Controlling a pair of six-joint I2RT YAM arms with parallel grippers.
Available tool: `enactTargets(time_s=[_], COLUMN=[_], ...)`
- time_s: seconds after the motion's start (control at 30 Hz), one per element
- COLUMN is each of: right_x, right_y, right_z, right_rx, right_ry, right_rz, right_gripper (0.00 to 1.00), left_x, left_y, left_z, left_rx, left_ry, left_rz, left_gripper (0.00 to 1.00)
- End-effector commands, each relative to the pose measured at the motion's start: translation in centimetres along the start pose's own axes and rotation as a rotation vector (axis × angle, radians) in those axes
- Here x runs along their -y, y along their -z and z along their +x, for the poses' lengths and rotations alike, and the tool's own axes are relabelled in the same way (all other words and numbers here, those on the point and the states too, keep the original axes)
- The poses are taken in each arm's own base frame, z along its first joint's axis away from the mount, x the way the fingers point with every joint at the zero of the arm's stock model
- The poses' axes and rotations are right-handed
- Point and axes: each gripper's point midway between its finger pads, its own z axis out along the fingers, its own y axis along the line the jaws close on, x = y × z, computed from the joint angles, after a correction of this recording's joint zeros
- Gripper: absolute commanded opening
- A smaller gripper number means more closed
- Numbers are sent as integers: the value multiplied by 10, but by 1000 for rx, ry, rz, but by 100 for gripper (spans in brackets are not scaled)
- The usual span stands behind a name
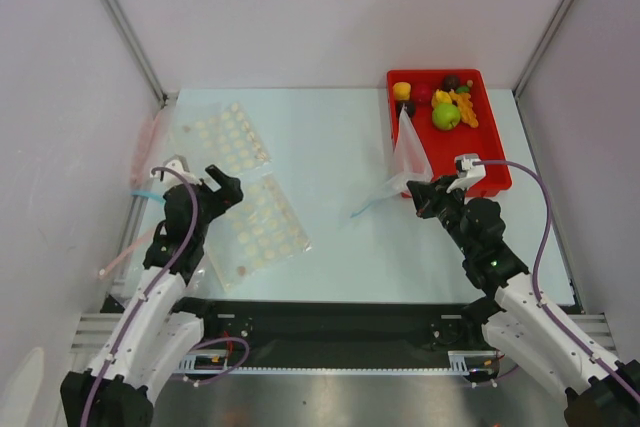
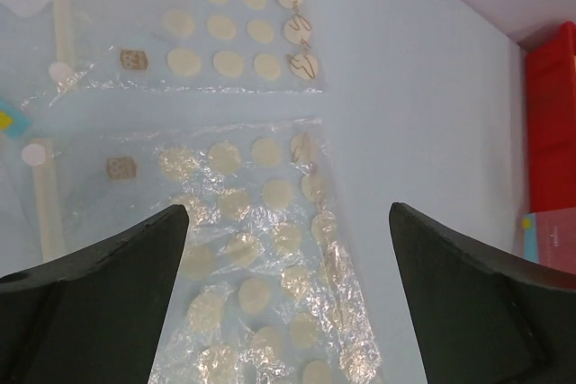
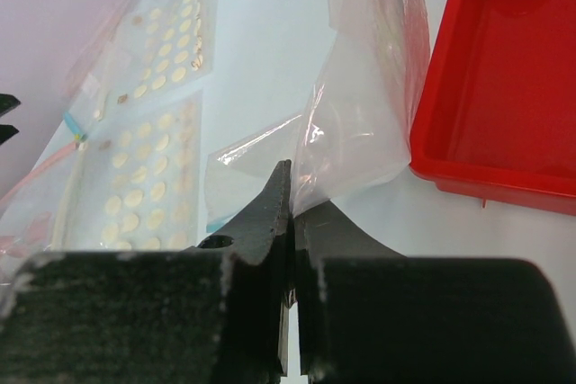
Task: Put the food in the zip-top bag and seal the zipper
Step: Move the zipper food storage bag to the center of the board, then open the zipper of the food storage bag at the center of the board.
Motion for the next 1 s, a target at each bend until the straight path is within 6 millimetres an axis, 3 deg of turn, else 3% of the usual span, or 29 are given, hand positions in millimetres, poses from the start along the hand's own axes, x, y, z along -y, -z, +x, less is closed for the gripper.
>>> enactTargets(time_s=[0.0, 0.2, 0.23, 0.3, 0.33, 0.43, 0.5, 0.53, 0.6, 0.63, 0.8, 0.97], right_x=[-2, -14, -24, -40, -56, -97, -110, -116, -121, -124, -134, -134], right_y=[0, 1, 1, 3, 6, 18, 20, 23, 25, 28, 44, 51], right_z=[-10, -12, -8, -11, -3, 2, 6, 10, 9, 9, -6, -19], right_rx=[32, 28, 6, 11, -27, -64, -84, -100, -97, -97, -49, -1], right_ry=[3, 9, 14, 20, 23, 38, 39, 39, 41, 39, 28, 2], right_rz=[-4, -72, -128, -213, -308, -551, -629, -664, -685, -701, -739, -720], right_gripper=[0, 0, 0, 0, 0, 0, 0, 0, 0, 0, 0, 0], left_x=[-1, 55, 75, 93, 100, 120, 128, 140, 144, 153, 176, 195], left_y=[2, 6, 11, 12, 12, 17, 26, 33, 46, 50, 70, 93], left_z=[8, 37, 47, 64, 67, 70, 76, 67, 81, 76, 93, 94], left_rx=[2, -100, -125, -193, -215, -241, -253, -210, -234, -200, -179, -32], left_ry=[-44, -216, -241, -279, -284, -288, -304, -297, -338, -340, -440, -530], left_rz=[-9, 121, 197, 253, 280, 374, 460, 525, 618, 660, 819, 909], left_gripper=[100, 100, 100, 100, 100, 100, 100, 100, 100, 100, 100, 100])
